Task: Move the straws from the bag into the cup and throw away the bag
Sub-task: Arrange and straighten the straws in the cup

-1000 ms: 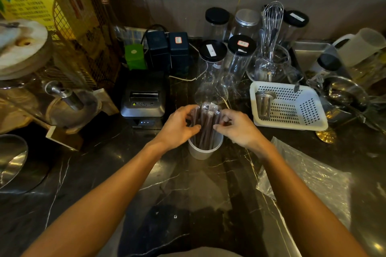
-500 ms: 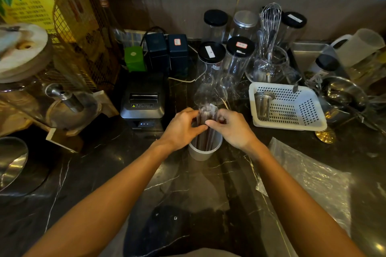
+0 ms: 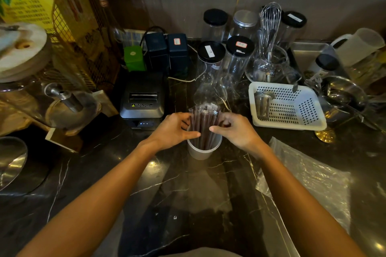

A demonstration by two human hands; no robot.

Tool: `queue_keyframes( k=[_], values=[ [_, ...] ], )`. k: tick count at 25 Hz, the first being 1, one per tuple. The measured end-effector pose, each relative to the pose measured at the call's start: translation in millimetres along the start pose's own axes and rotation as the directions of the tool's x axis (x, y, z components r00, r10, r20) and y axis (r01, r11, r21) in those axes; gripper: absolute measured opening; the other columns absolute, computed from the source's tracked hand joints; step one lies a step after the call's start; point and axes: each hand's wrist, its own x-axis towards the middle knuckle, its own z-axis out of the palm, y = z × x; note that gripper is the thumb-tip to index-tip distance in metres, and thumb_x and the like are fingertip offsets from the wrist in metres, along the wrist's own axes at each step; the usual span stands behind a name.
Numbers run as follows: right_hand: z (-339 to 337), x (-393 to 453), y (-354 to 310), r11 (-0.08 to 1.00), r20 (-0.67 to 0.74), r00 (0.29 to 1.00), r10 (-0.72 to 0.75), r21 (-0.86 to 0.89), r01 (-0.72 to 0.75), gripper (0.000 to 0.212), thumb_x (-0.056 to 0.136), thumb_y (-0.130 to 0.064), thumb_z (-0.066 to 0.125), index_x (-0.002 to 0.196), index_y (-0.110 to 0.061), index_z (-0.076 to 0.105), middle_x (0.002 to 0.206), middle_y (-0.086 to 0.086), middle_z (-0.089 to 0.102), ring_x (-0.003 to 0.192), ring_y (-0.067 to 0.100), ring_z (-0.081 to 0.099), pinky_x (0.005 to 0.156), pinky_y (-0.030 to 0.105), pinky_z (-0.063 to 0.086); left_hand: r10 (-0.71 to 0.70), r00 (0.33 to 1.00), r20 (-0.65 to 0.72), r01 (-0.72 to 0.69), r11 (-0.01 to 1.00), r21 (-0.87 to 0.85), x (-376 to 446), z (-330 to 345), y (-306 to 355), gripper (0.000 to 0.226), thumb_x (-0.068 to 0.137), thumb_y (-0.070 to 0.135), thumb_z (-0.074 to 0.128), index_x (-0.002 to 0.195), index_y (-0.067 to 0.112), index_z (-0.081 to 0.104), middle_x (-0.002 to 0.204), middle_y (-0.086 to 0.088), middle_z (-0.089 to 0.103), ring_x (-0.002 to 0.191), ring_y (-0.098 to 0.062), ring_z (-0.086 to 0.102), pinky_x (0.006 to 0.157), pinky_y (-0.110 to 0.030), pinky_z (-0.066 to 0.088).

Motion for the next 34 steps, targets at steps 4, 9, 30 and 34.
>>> queue_keyframes(
  k=[4, 9, 30, 34],
  values=[
    [-4.4, -3.7, 5.0, 0.998, 0.031, 0.999, 0.038, -0.053, -0.037, 0.013, 0.089, -0.038, 0.082, 0.093, -0.032, 0.072, 0.095, -0.006, 0.073, 0.089, 0.008, 0.07, 0.075, 0.03, 0.054, -0.015, 1.0, -0.009, 0.016, 0.998, 0.057, -2.9, -5.8, -0.8, 0.017, 0.091, 0.025, 0.077, 0.095, 0.039, 0.068, 0.083, 0.002, 0.073, 0.075, -0.006, 0.072, 0.074, -0.024, 0.058],
    [-1.4, -10.0, 7.8, 0.993, 0.054, 0.992, 0.111, -0.055, -0.108, 0.019, 0.096, -0.044, 0.072, 0.089, -0.027, 0.069, 0.078, 0.001, 0.074, 0.046, 0.0, 0.06, 0.045, 0.02, 0.049, -0.042, 0.992, -0.122, 0.054, 0.994, 0.097, -3.1, 6.6, -2.3, 0.017, 0.095, 0.026, 0.073, 0.083, 0.035, 0.064, 0.073, 0.007, 0.067, 0.069, -0.003, 0.067, 0.072, -0.022, 0.054],
    [-25.4, 33.6, -2.0, 0.983, -0.083, 0.988, 0.127, 0.146, -0.114, 0.014, 0.101, -0.027, 0.069, 0.096, -0.015, 0.073, 0.077, 0.013, 0.068, 0.047, 0.016, 0.056, 0.045, 0.031, 0.047, -0.093, 0.972, -0.215, 0.082, 0.995, -0.06, 36.7, -4.0, 7.9, 0.017, 0.1, 0.017, 0.066, 0.093, 0.005, 0.075, 0.083, -0.023, 0.07, 0.084, -0.029, 0.073, 0.086, -0.034, 0.062],
    [-34.9, 56.7, -4.0, 0.98, -0.115, 0.982, 0.15, 0.145, -0.133, 0.014, 0.102, -0.028, 0.068, 0.096, -0.017, 0.074, 0.067, 0.004, 0.064, 0.051, 0.017, 0.056, 0.051, 0.036, 0.05, -0.159, 0.958, -0.239, 0.135, 0.984, -0.114, 63.5, -6.6, 12.8, 0.014, 0.099, 0.02, 0.067, 0.095, 0.009, 0.076, 0.081, -0.018, 0.071, 0.088, -0.028, 0.074, 0.092, -0.044, 0.061]
  ],
)
